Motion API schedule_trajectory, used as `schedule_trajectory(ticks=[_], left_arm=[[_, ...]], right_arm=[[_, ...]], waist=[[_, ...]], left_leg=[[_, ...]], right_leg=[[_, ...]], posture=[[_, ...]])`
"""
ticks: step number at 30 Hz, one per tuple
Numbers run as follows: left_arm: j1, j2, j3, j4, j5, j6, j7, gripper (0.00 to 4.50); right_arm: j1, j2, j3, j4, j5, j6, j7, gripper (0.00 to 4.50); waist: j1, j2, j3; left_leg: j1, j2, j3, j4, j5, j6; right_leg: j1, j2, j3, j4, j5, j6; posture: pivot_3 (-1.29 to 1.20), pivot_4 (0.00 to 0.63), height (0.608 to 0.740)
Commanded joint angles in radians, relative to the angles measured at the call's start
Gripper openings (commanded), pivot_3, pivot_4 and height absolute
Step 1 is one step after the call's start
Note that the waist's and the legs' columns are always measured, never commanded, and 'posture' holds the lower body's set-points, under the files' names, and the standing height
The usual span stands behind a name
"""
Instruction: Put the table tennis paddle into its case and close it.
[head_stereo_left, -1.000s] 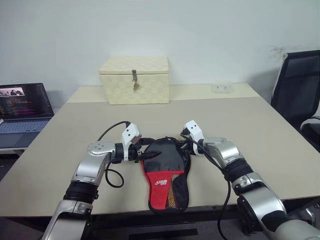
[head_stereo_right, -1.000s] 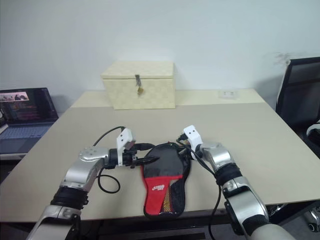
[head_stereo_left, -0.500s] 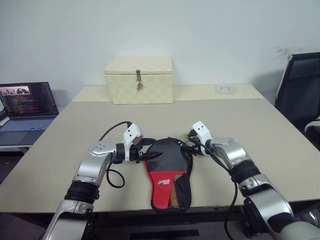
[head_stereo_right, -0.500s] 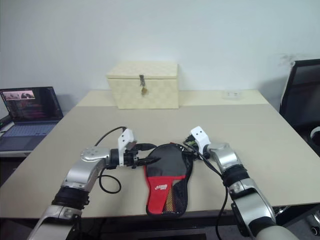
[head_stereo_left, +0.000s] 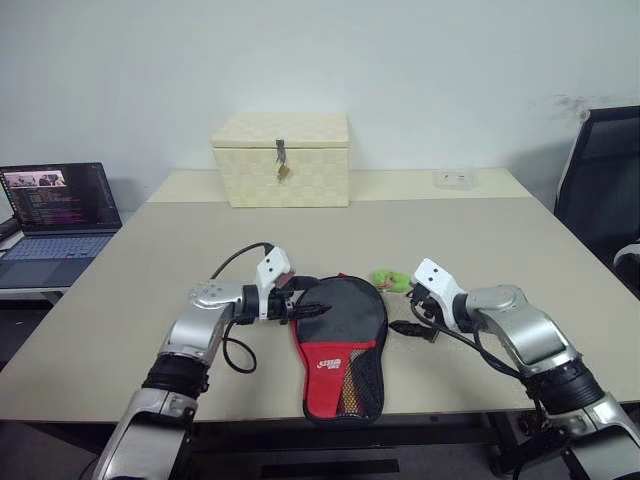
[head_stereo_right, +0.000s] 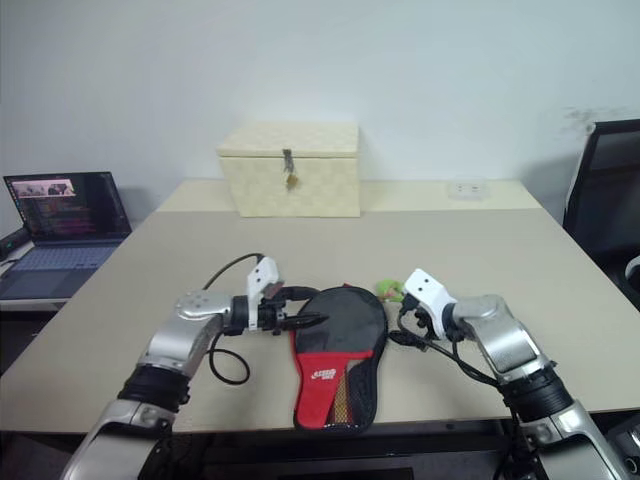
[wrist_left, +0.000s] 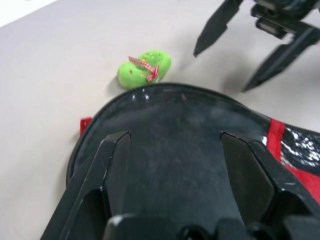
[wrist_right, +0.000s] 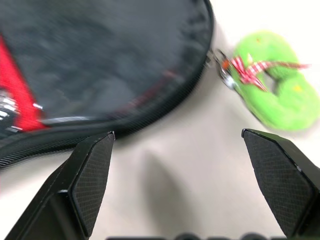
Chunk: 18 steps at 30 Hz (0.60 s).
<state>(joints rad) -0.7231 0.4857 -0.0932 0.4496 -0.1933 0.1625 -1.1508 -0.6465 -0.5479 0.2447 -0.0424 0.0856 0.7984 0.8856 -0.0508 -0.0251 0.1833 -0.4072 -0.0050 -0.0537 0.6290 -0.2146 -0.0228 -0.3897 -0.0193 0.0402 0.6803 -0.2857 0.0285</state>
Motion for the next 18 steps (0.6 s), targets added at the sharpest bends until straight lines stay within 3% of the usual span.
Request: schedule_trajectory(ticks=[1,5,10,18], left_arm=[[-0.036,-0.008,-0.005,0.028,0.006,-0.036,-0.013,3.1],[-0.053,-0.021,-0.028,0.089,0.018,-0.058,-0.039,3.1],[-0.092,-0.052,-0.046,0.22,0.055,-0.114,-0.042,3.1],[-0.135,-0.111,-0.063,0.345,0.102,-0.189,-0.047,3.1]], right_arm=[[0.009,-0.007,-0.063,-0.078,0.054,0.027,-0.008,4.48],[-0.008,-0.029,-0.074,-0.019,0.006,-0.125,-0.054,4.48],[-0.103,-0.036,-0.021,0.236,-0.117,-0.381,-0.121,4.48],[-0.248,0.06,0.083,0.66,-0.272,-0.707,-0.181,4.48]], waist=[[0.001,0.0,0.0],[0.003,0.0,0.0],[0.003,0.0,0.0],[0.0,0.0,0.0]], left_leg=[[0.0,0.0,0.0,0.0,0.0,0.0],[-0.001,-0.001,0.0,0.001,0.0,0.0],[0.0,-0.001,0.001,0.001,0.0,0.0],[-0.001,-0.001,0.002,0.0,0.0,0.0]], right_leg=[[0.0,0.0,0.0,0.0,0.0,0.0],[0.0,0.0,0.0,0.0,0.0,0.0],[0.0,0.0,0.0,0.0,0.0,0.0],[-0.001,0.0,0.0,0.0,0.0,0.0]], posture=[[0.0,0.15,0.74],[0.0,0.15,0.74],[0.0,0.15,0.74],[0.0,0.15,0.74]])
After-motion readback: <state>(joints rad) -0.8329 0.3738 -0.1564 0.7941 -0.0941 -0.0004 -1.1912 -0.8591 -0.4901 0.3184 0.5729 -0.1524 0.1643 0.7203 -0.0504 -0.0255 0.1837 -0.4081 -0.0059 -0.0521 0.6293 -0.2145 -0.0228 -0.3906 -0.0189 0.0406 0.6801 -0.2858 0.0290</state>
